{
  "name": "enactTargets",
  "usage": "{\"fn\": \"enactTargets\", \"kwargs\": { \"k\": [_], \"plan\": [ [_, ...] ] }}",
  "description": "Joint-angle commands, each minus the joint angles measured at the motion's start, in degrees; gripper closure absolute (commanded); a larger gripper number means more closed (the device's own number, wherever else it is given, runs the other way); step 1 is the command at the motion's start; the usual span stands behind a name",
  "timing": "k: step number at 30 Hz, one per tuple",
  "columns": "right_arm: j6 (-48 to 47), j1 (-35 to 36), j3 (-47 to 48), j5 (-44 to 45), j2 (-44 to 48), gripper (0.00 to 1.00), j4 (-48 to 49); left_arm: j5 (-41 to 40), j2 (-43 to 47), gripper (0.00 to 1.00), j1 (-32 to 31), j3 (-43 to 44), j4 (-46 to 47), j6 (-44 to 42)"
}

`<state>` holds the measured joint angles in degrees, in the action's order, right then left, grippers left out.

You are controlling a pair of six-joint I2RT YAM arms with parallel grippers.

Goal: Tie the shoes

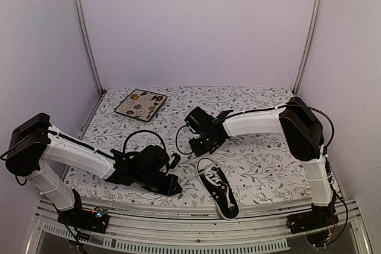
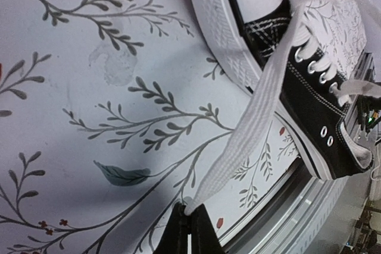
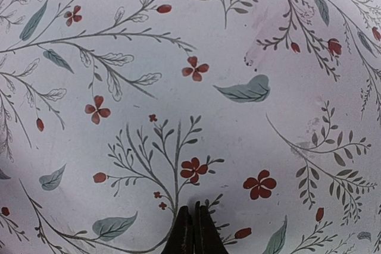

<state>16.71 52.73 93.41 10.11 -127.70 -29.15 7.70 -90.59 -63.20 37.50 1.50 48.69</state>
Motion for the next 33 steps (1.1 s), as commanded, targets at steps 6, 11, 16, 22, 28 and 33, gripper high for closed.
{"fn": "enactTargets", "kwargs": {
  "k": [6, 11, 16, 22, 28, 33],
  "plan": [
    [3.19, -0.77, -2.95, 11.54, 5.52, 0.98, -5.44, -0.53, 2.02, 1.00, 0.15, 0.22, 0.37, 0.40],
    [7.24, -3.62, -9.66, 14.80, 14.55, 0.98, -7.40, -1.45, 3.46, 1.00, 0.12, -0.02, -0.62, 0.94],
    [8.94, -8.49, -18.61, 18.10, 23.61, 0.98, -7.51, -3.00, 5.54, 1.00, 1.50, -0.36, -1.55, 0.36],
    [8.22, -16.91, -28.03, 21.49, 31.85, 0.98, -7.16, -3.49, 8.78, 1.00, 6.19, 0.38, -4.41, -2.60],
    [6.62, -22.29, -31.92, 21.36, 38.92, 0.98, -5.41, -3.73, 14.72, 1.00, 12.51, -1.68, -6.69, -4.13],
    [1.55, -22.32, -34.24, 4.44, 47.51, 0.98, 2.24, -1.62, 15.71, 1.00, 14.72, -0.67, -6.30, -6.73]
  ]
}}
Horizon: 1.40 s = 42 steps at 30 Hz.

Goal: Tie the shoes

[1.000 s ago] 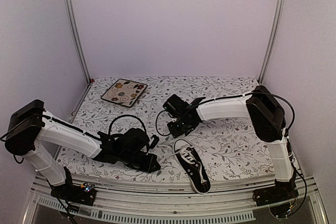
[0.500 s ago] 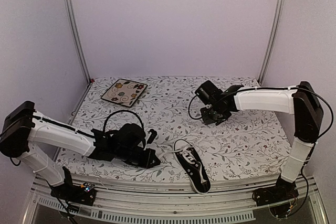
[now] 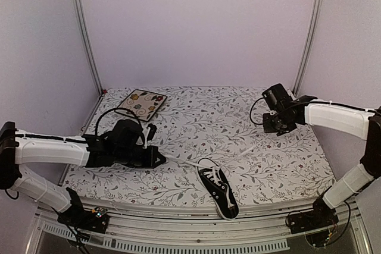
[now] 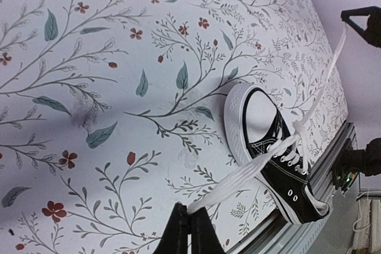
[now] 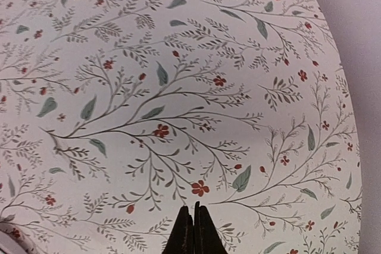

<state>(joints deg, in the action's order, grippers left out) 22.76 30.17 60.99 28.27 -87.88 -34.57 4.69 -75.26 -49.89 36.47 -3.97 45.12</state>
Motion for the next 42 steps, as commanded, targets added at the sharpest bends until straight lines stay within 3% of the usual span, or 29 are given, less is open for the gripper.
{"fn": "enactTargets", "kwargs": {
  "k": [1, 5, 8, 11, 16, 21, 25, 27, 34, 42],
  "plan": [
    [-5.48, 0.53, -2.67, -19.38, 9.85, 0.98, 9.98, 1.55, -0.18, 1.00, 1.67, 1.38, -1.13, -3.88],
    [-8.66, 5.85, -5.50, -39.62, 17.22, 0.98, 17.74, 2.61, -3.64, 1.00, 2.90, 6.52, -0.77, -6.45],
    [-6.33, 14.66, -7.19, -48.29, 19.45, 0.98, 24.56, 3.87, -6.68, 1.00, 4.04, 10.84, 0.12, -8.42],
    [-2.97, 24.28, -7.95, -50.88, 17.41, 0.98, 30.80, 6.08, -9.67, 1.00, 5.42, 15.08, 1.35, -9.88],
    [0.97, 37.65, -4.31, -52.15, 6.52, 0.98, 39.09, 9.67, -14.09, 1.00, 6.72, 21.60, 1.76, -12.09],
    [0.93, 44.10, 3.14, -53.14, -5.77, 0.94, 38.52, 12.81, -16.64, 1.00, 6.84, 24.78, 1.71, -14.29],
    [-0.32, 43.87, 5.87, -43.96, -5.25, 0.40, 32.15, 15.90, -16.07, 1.00, 6.78, 23.89, 3.00, -15.62],
    [-0.59, 41.51, 5.50, -40.73, -2.66, 0.29, 29.73, 16.45, -15.32, 1.00, 6.74, 22.91, 3.42, -16.27],
    [1.58, 27.04, -0.21, -40.17, 3.12, 0.26, 27.67, 17.56, -13.34, 1.00, 6.76, 21.23, 4.26, -17.29],
    [-3.11, 20.55, 3.15, -43.90, -3.23, 0.37, 26.96, 18.06, -13.15, 1.00, 6.65, 21.30, 4.30, -17.46]
  ]
}}
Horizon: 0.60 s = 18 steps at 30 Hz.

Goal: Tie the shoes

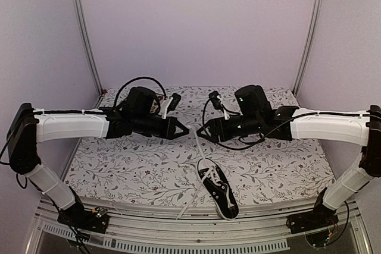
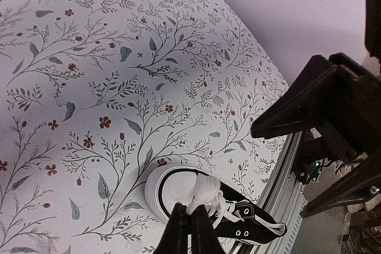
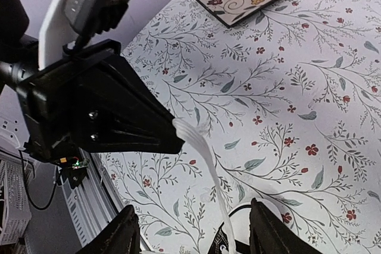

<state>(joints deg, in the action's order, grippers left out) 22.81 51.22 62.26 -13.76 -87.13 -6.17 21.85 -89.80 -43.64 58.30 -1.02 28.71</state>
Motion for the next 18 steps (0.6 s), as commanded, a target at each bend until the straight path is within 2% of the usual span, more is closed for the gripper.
{"fn": "enactTargets", "kwargs": {
  "k": [1, 11, 13, 15, 16, 17, 18],
  "plan": [
    [-4.20, -0.63, 2.73, -2.10, -5.27, 0.39, -1.58, 0.97, 1.30, 1.00, 0.41, -0.60, 1.29, -1.03],
    [-6.45, -1.51, 10.87, -3.23, -15.60, 0.60, -2.53, 1.69, 1.25, 1.00, 0.47, -1.26, 1.49, -1.22],
    [-6.25, -1.65, 11.88, -4.00, -16.50, 0.75, -2.46, 1.88, 0.89, 1.00, 0.45, -1.50, 1.73, -1.20],
    [-5.34, -1.58, 11.85, -4.25, -16.24, 0.96, -2.32, 1.60, 0.71, 1.00, 0.43, -1.96, 1.72, -1.07],
    [-5.04, -1.63, 11.46, -3.96, -15.73, 0.97, -2.20, 1.19, 0.80, 0.90, 0.47, -2.50, 1.84, -0.80],
    [-4.63, -1.68, 10.95, -2.99, -15.13, 0.97, -2.15, 0.91, 1.08, 0.71, 0.28, -3.73, 2.31, -0.29],
    [-4.01, -1.78, 10.23, -2.52, -14.37, 0.98, -2.08, 0.36, 1.49, 0.63, 0.07, -5.31, 3.43, 0.34]
  ]
}}
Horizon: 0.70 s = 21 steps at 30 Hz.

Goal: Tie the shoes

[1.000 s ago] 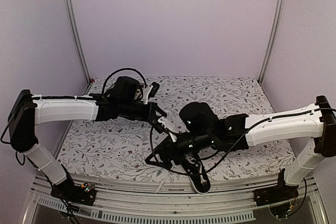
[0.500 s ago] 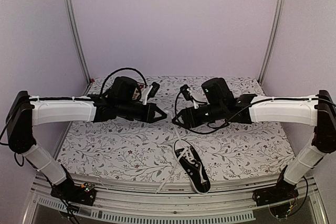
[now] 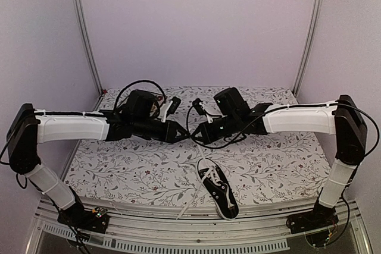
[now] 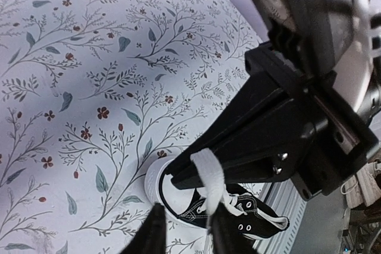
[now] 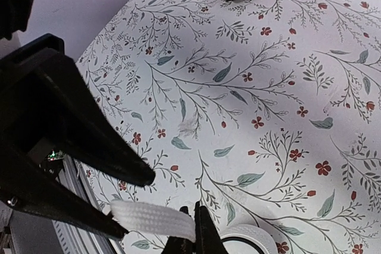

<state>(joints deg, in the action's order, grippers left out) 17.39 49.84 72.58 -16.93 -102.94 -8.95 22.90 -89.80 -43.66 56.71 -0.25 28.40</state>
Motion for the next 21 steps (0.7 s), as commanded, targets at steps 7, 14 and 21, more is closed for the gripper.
{"fn": "enactTargets", "kwargs": {
  "k": [7, 14, 21],
  "plan": [
    [4.79, -0.89, -5.70, 0.96, 4.89, 0.98, 1.94, -4.80, -1.32, 0.42, -10.36, -12.36, 11.55, 6.81],
    [6.36, -0.86, -7.19, 0.76, 5.72, 0.98, 2.65, -8.14, -9.76, 0.46, -19.64, -9.94, 10.67, 9.42],
    [7.04, -0.81, -7.81, 0.26, 5.90, 0.98, 3.44, -12.32, -14.60, 0.52, -23.09, -5.93, 4.90, 9.42]
  ]
}}
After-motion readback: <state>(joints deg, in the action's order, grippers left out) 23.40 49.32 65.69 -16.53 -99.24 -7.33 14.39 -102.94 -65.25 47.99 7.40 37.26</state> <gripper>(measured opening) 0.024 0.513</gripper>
